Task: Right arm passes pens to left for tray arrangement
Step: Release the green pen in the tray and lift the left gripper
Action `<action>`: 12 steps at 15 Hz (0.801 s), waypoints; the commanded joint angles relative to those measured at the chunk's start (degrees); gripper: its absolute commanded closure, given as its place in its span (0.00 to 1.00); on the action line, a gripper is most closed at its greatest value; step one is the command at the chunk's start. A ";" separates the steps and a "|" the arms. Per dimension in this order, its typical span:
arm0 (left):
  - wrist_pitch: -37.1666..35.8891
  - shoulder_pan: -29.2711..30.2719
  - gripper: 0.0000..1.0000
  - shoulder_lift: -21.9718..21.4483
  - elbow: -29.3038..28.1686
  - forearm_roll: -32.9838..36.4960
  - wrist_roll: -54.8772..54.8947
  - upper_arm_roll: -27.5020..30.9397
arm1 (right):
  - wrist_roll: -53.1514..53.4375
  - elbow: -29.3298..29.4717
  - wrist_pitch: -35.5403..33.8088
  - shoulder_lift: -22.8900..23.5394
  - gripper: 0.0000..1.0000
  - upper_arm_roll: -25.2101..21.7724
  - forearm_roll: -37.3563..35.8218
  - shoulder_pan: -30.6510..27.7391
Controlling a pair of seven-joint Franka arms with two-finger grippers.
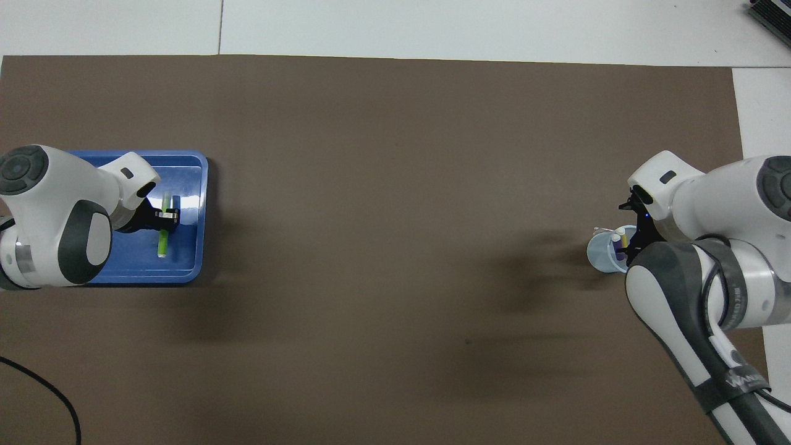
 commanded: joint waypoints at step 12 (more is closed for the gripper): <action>3.64 0.41 0.40 0.66 -0.54 1.96 -3.02 -0.58 | -27.05 -2.32 -0.50 0.02 0.31 0.40 -0.37 1.85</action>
